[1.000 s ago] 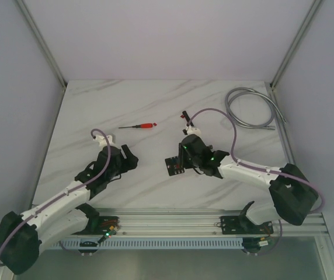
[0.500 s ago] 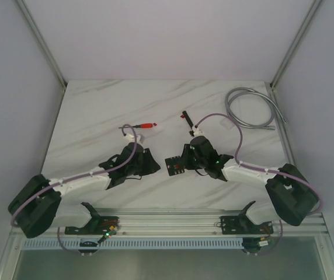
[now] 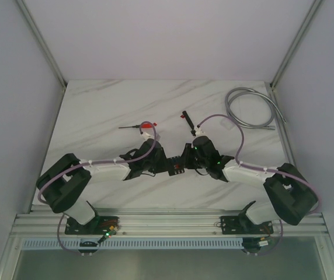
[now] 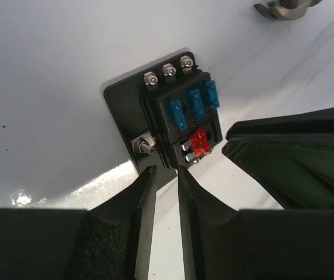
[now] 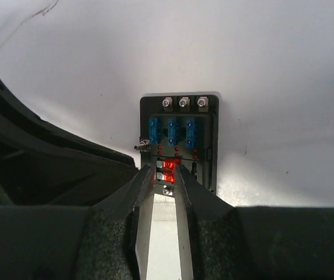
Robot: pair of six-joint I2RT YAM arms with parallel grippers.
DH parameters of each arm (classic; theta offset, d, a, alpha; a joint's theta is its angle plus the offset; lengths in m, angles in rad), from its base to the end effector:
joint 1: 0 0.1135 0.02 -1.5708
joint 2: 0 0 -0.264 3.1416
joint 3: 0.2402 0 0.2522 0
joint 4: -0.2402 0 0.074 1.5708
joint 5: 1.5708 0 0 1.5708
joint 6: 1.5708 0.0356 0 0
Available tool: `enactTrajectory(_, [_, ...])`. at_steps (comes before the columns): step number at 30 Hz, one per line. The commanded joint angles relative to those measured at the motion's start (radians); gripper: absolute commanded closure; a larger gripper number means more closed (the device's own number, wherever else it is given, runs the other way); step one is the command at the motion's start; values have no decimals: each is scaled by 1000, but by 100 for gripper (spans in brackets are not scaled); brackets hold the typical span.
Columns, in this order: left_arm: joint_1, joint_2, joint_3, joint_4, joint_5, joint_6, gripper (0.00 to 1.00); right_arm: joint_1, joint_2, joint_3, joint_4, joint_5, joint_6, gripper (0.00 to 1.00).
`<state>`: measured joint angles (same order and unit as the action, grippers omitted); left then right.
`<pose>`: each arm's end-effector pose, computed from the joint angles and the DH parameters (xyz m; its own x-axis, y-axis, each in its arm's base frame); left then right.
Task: Snap on the fuse box
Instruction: Install the fuse at the fuse box base.
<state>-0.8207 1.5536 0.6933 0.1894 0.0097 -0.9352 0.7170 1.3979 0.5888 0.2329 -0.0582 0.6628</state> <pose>0.2087 -0.2245 0.1628 -0.8445 -0.2741 -0.4601 0.0964 0.7674 -0.6339 0.2089 0.1848 0.1780 -0.7500 0.1611 -0.6415 -0.2934 0.7882 0.5410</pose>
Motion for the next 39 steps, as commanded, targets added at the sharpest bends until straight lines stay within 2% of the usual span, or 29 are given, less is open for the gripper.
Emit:
enactTrajectory(1, [-7,65,35,16,23,-41,70,-9,19,-17,34,-15,8,74])
enactTrajectory(12, [-15,96,62,16,30,-74,70,-15,51,-17,34,-14,0,75])
enactTrajectory(25, [-15,46,45,15,-22,-122,68,-16,69,-14,31,-13,-14,76])
enactTrajectory(39, [-17,91,73,16,-16,-127,65,-16,80,-13,34,-22,-18,76])
